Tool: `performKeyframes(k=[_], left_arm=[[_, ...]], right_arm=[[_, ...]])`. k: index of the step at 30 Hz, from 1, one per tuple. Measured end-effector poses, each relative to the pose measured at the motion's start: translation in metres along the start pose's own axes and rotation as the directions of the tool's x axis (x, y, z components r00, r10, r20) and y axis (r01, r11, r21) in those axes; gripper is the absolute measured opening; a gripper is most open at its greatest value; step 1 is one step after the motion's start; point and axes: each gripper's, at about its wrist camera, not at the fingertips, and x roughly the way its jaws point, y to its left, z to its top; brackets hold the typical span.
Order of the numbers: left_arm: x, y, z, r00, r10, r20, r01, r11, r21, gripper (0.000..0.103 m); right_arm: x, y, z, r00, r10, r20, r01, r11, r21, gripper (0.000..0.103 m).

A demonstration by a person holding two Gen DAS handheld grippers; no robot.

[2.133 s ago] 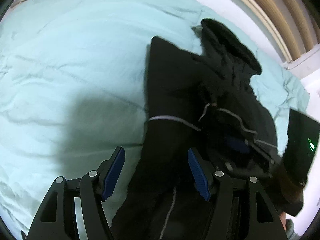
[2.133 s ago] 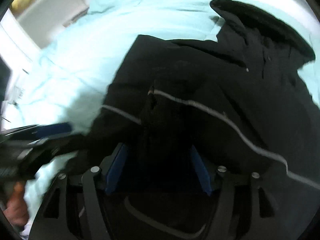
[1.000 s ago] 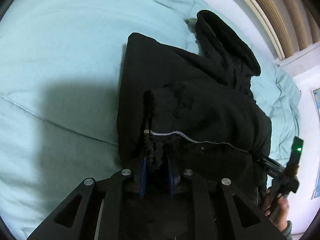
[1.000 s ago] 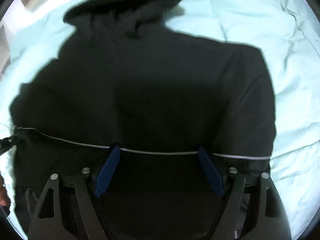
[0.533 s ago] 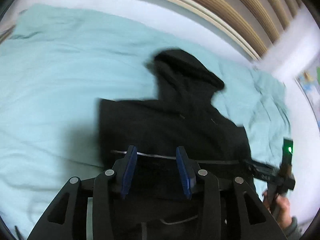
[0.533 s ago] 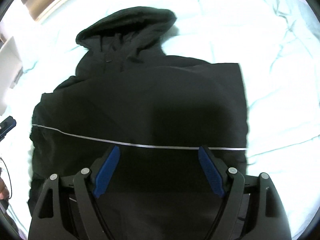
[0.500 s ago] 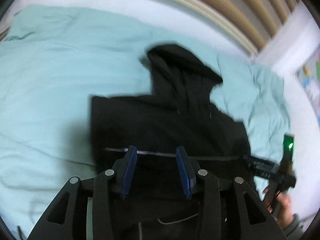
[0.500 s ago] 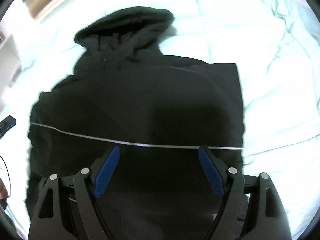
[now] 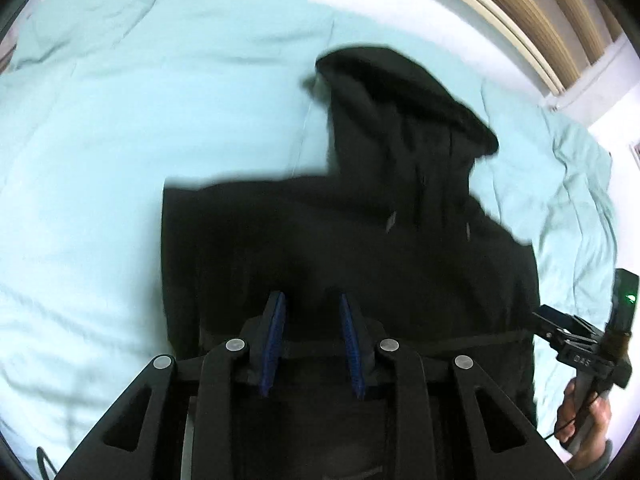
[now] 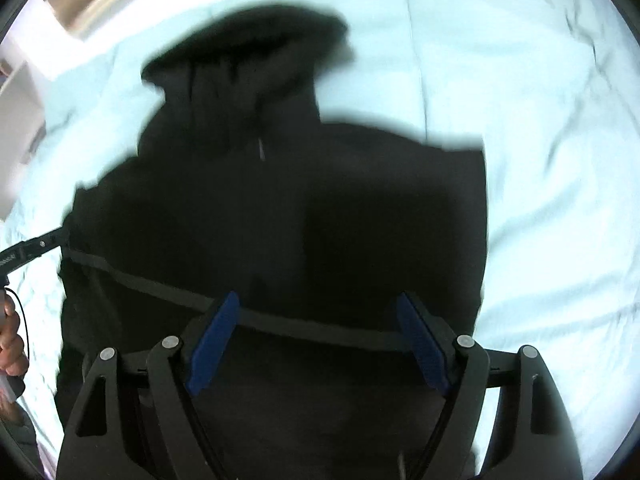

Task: Fold large clothes

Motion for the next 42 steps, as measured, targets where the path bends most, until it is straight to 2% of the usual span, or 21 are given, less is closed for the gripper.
performKeyframes(k=[5, 9, 12, 16, 19, 21, 23, 24, 25, 27, 30, 34, 38, 42], left_arm=[[0.024, -0.013, 0.068, 0.997, -0.047, 0.067, 0.051, 0.997, -0.053, 0.029], [0.06, -0.029, 0.126, 0.991, -0.021, 0.134, 0.027, 0.999, -0.045, 0.029], [0.077, -0.028, 0.153, 0.988, 0.013, 0.154, -0.005, 0.999, -0.047, 0.029], [0.108, -0.037, 0.174, 0.993, 0.028, 0.116, -0.029, 1.0, 0.008, 0.029], [0.129, -0.037, 0.181, 0.996, 0.058, 0.072, -0.059, 0.998, 0.01, 0.029], [0.143, -0.038, 0.187, 0.997, 0.054, 0.062, -0.054, 0.999, -0.003, 0.029], [0.151, -0.036, 0.191, 0.995, 0.07, 0.065, -0.07, 0.997, -0.016, 0.025], [0.152, -0.035, 0.192, 0.994, 0.083, 0.067, -0.082, 0.997, -0.014, 0.016], [0.151, -0.034, 0.193, 0.994, 0.083, 0.076, -0.082, 0.997, -0.015, 0.015], [0.142, -0.037, 0.189, 0.992, 0.067, 0.103, -0.068, 0.998, 0.007, 0.015], [0.121, -0.039, 0.175, 0.988, 0.037, 0.153, -0.047, 0.997, 0.057, 0.014], [0.11, -0.03, 0.177, 0.986, -0.009, 0.169, 0.001, 0.999, 0.042, 0.014], [0.114, -0.036, 0.178, 0.987, -0.031, 0.157, 0.018, 0.996, 0.088, 0.014], [0.116, -0.028, 0.169, 0.989, -0.086, 0.121, 0.074, 0.992, 0.104, 0.015]], right_arm=[[0.009, -0.005, 0.079, 0.991, 0.004, 0.132, -0.008, 0.999, 0.031, 0.083], [0.032, -0.013, 0.144, 0.974, 0.002, 0.226, -0.016, 0.998, 0.062, 0.083], [0.053, -0.015, 0.178, 0.972, 0.013, 0.236, -0.028, 0.998, 0.059, 0.083], [0.083, -0.02, 0.208, 0.978, -0.008, 0.206, -0.004, 0.998, 0.058, 0.083], [0.106, -0.024, 0.217, 0.987, -0.04, 0.157, 0.03, 0.997, 0.067, 0.083], [0.12, -0.024, 0.223, 0.988, -0.08, 0.133, 0.074, 0.996, 0.05, 0.063], [0.129, -0.024, 0.229, 0.99, -0.068, 0.122, 0.065, 0.997, 0.029, 0.025], [0.13, -0.025, 0.231, 0.991, -0.055, 0.125, 0.052, 0.998, 0.033, 0.016], [0.128, -0.028, 0.233, 0.989, -0.051, 0.138, 0.045, 0.998, 0.043, 0.012], [0.114, -0.037, 0.234, 0.981, -0.011, 0.192, -0.002, 0.997, 0.071, 0.011], [0.102, -0.042, 0.234, 0.972, 0.004, 0.234, -0.025, 0.996, 0.087, 0.011], [0.083, -0.037, 0.233, 0.951, 0.022, 0.31, -0.047, 0.996, 0.072, 0.01], [0.058, -0.028, 0.225, 0.924, -0.023, 0.383, 0.015, 1.0, 0.024, 0.01], [0.074, -0.037, 0.213, 0.944, -0.053, 0.327, 0.039, 0.998, 0.05, 0.01]])
